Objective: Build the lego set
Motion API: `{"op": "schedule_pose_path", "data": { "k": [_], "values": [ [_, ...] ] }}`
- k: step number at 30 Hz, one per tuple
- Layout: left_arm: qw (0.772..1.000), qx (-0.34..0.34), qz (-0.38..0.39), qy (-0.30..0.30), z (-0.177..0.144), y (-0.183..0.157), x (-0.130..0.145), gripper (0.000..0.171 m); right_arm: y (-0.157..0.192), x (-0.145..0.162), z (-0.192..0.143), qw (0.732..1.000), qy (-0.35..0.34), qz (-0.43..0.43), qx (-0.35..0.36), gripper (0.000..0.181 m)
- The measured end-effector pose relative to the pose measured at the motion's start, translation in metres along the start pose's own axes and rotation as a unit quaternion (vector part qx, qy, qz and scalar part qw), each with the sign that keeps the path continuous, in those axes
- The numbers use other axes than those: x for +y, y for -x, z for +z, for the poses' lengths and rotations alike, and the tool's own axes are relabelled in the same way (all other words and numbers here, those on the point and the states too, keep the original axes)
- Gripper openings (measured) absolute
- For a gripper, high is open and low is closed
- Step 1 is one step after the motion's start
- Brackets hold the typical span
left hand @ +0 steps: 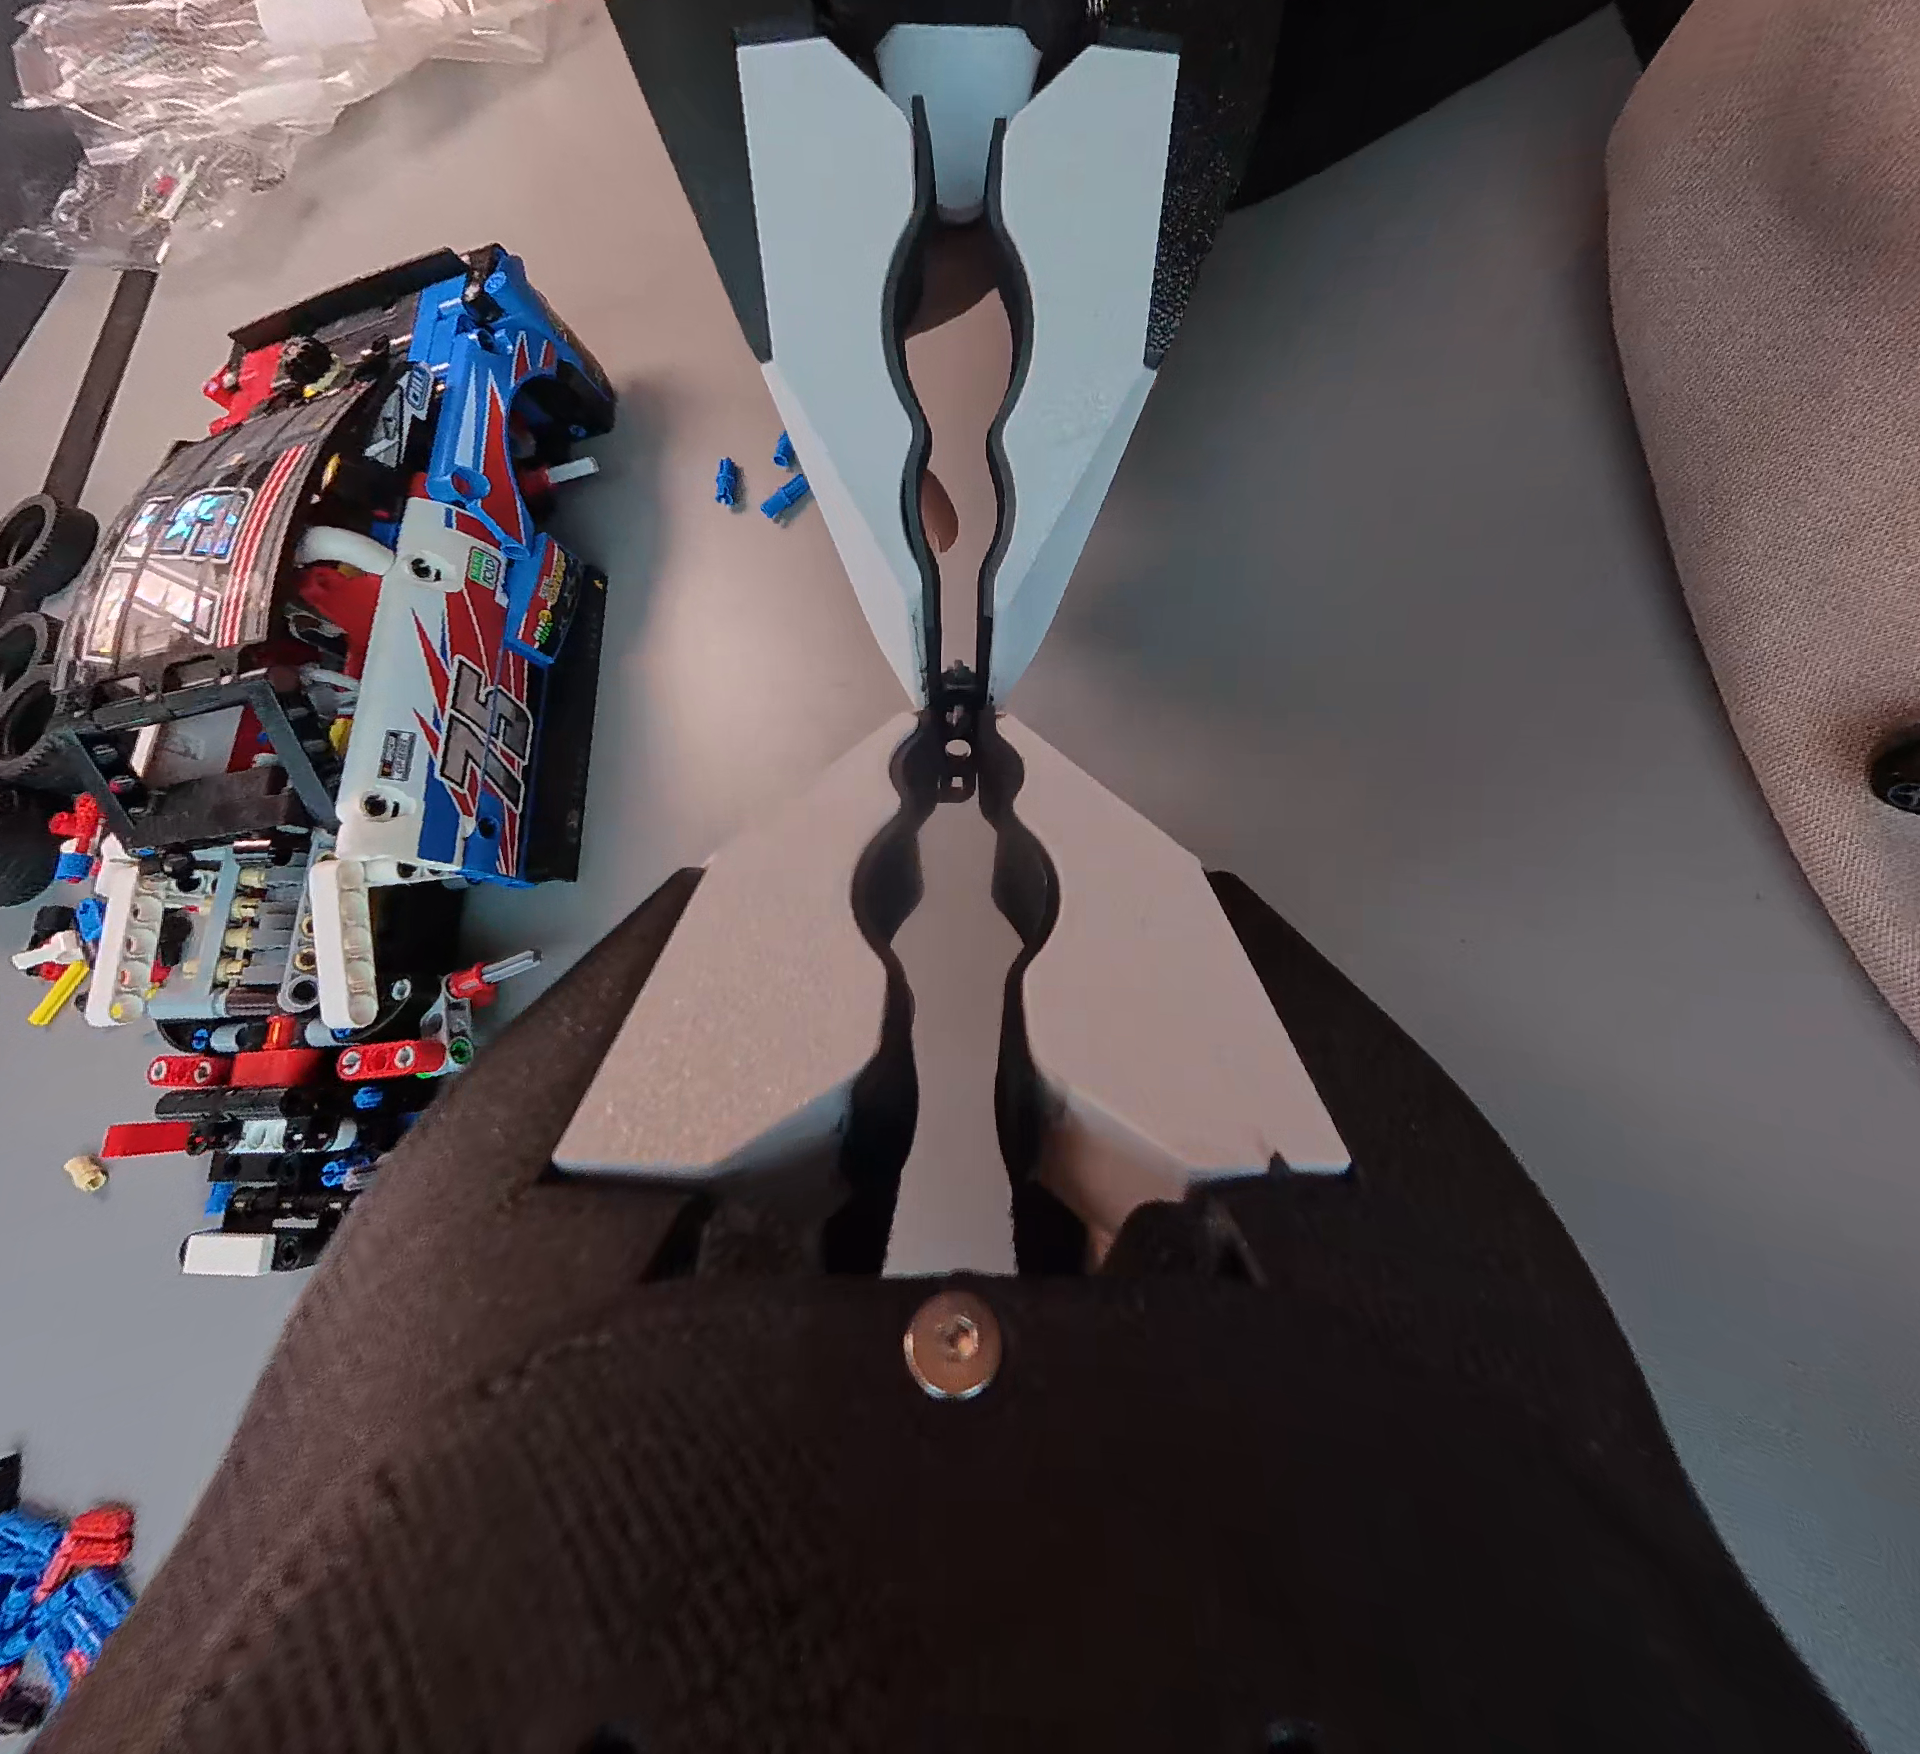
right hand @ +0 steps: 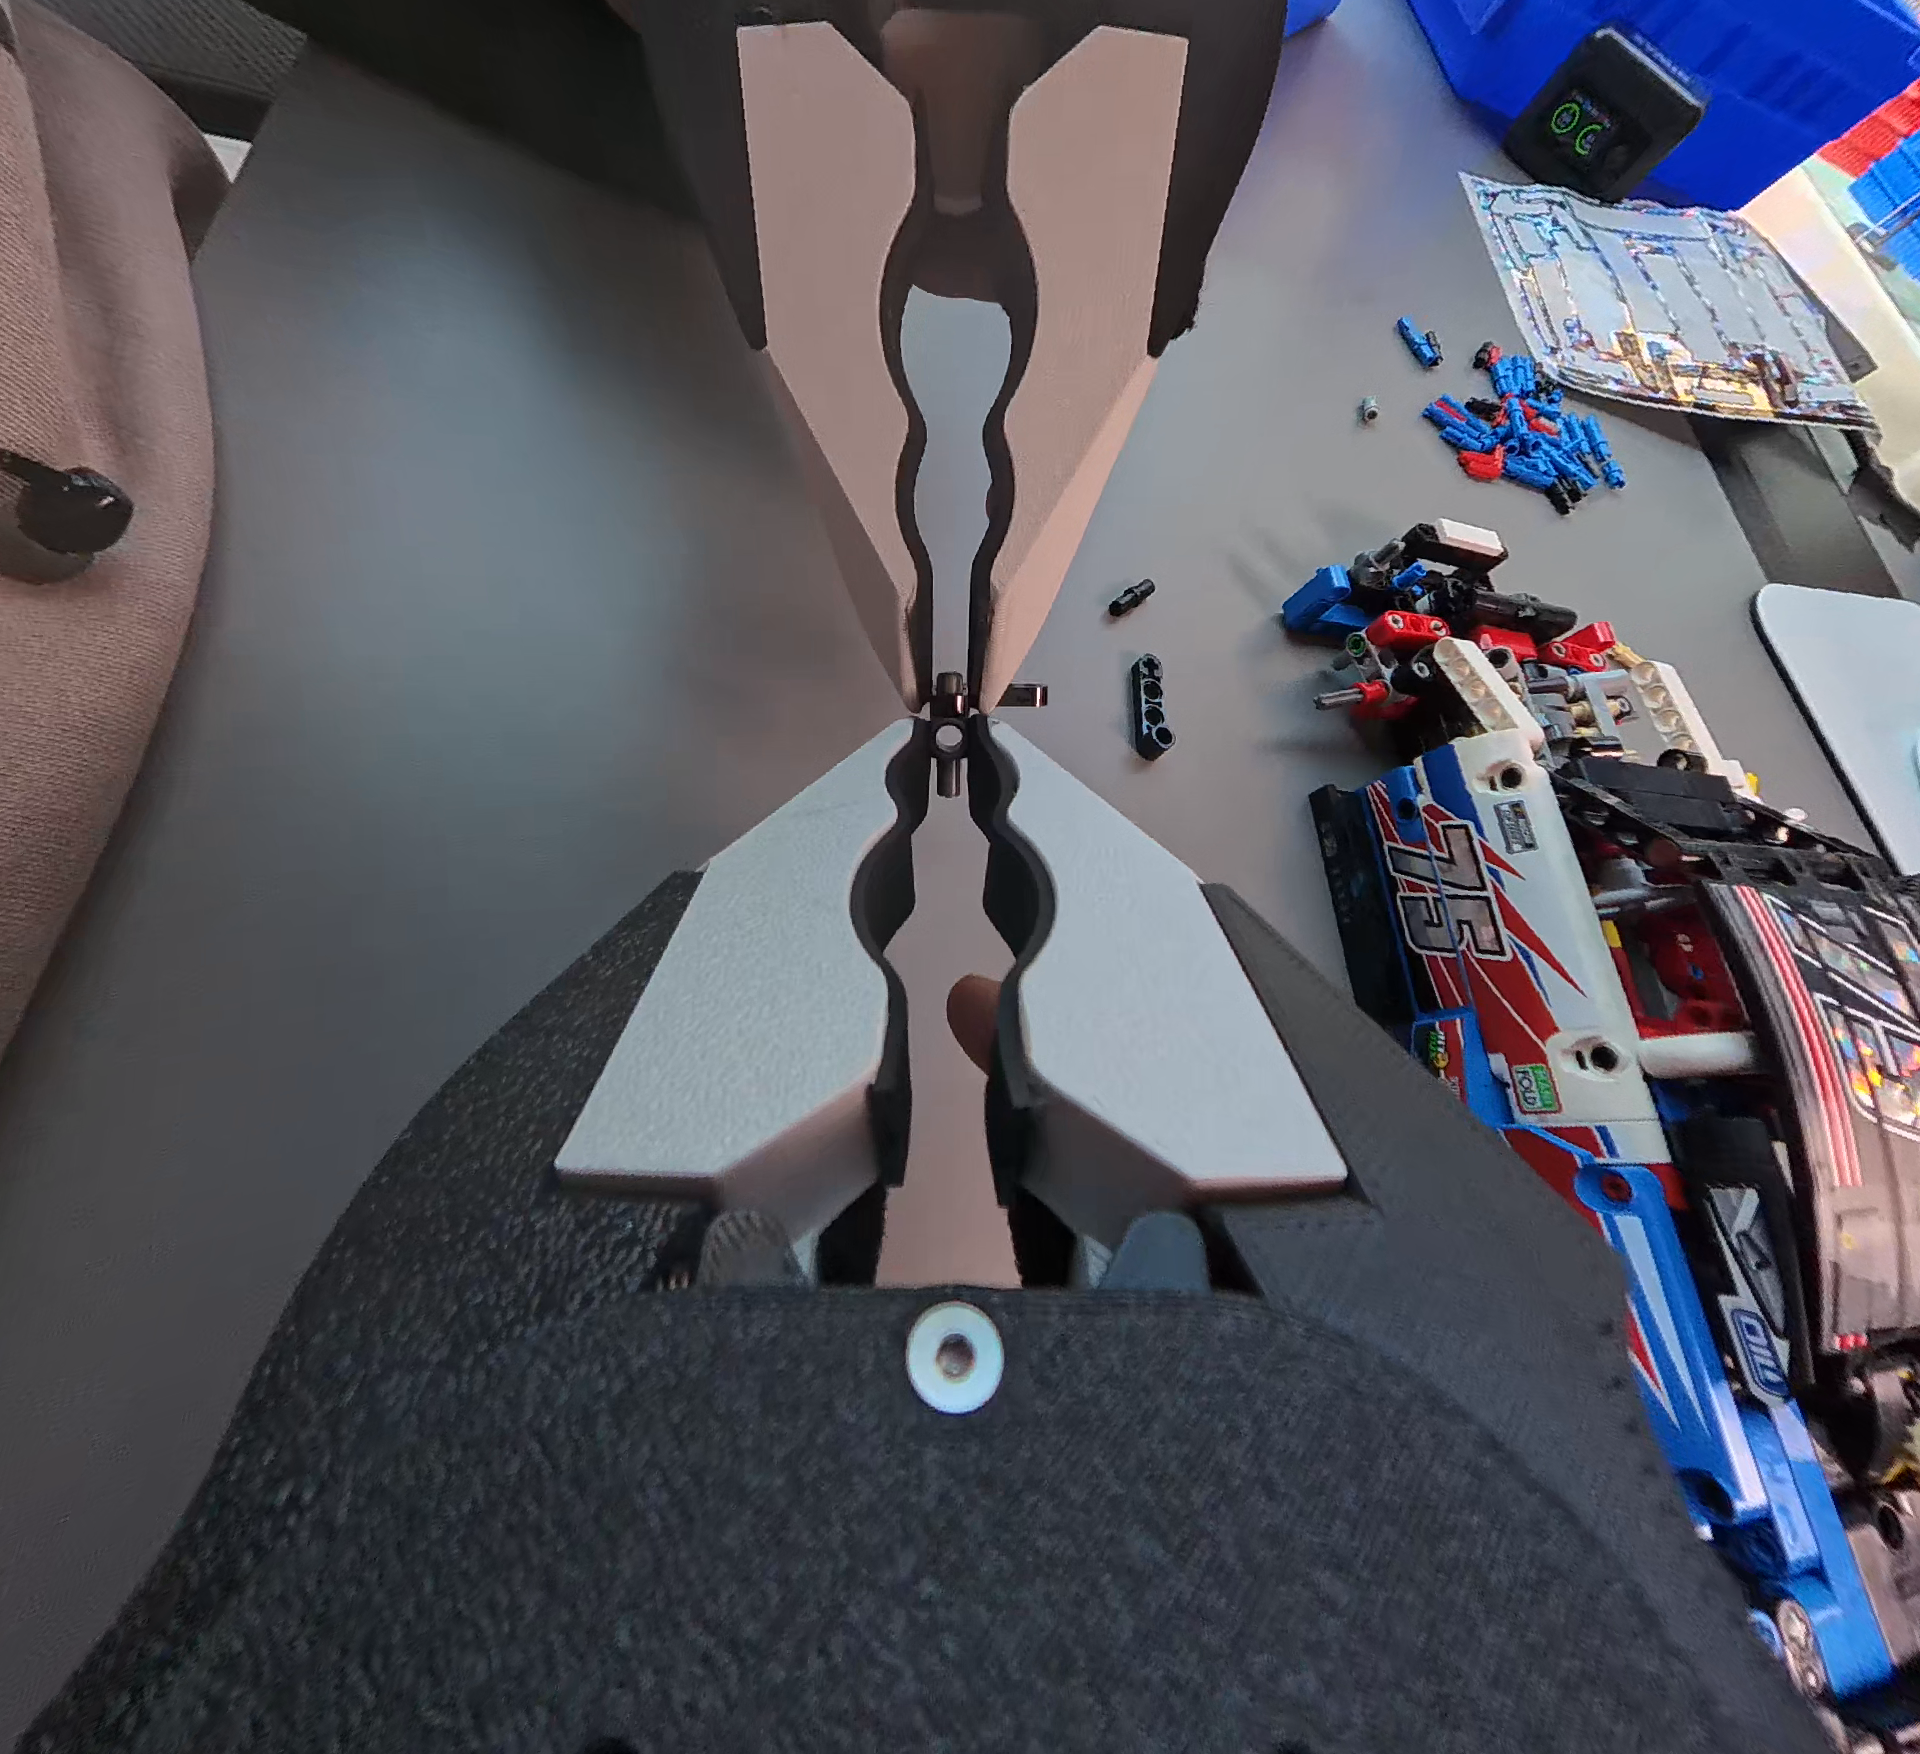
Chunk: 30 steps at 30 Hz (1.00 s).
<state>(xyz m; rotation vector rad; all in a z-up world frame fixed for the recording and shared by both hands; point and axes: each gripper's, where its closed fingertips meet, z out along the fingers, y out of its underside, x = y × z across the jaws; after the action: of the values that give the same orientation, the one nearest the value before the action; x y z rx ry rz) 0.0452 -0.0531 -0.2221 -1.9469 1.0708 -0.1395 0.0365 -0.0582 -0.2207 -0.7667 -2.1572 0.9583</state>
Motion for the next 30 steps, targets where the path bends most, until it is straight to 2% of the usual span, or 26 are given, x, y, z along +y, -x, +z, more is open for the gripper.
{"op": "schedule_pose_path", "data": {
  "k": [4, 9, 14, 22, 26, 30],
  "values": [
    [1.000, 0.006, -0.013, -0.002, 0.003, 0.001, 0.004, 0.005, 0.000, 0.006, 0.004, 1.000, 0.023, -0.005, 0.006, 0.004],
    [0.998, -0.010, -0.038, -0.052, -0.004, 0.013, -0.004, 0.006, -0.011, -0.002, -0.004, 0.999, -0.029, 0.036, 0.018, 0.005],
    [0.996, -0.043, -0.033, -0.077, -0.009, 0.024, -0.007, 0.006, -0.023, -0.001, -0.015, 0.995, -0.052, 0.076, 0.033, 0.018],
    [0.993, -0.077, -0.006, -0.084, -0.009, 0.028, -0.013, 0.006, -0.030, -0.013, -0.017, 0.983, -0.090, 0.158, 0.026, 0.021],
    [0.994, -0.071, -0.005, -0.080, -0.007, 0.025, -0.012, 0.006, -0.025, -0.013, -0.011, 0.988, -0.085, 0.123, 0.030, 0.012],
    [0.995, -0.066, -0.005, -0.078, -0.007, 0.023, -0.011, 0.006, -0.022, -0.010, -0.009, 0.992, -0.074, 0.098, 0.033, 0.011]
  ]
}}
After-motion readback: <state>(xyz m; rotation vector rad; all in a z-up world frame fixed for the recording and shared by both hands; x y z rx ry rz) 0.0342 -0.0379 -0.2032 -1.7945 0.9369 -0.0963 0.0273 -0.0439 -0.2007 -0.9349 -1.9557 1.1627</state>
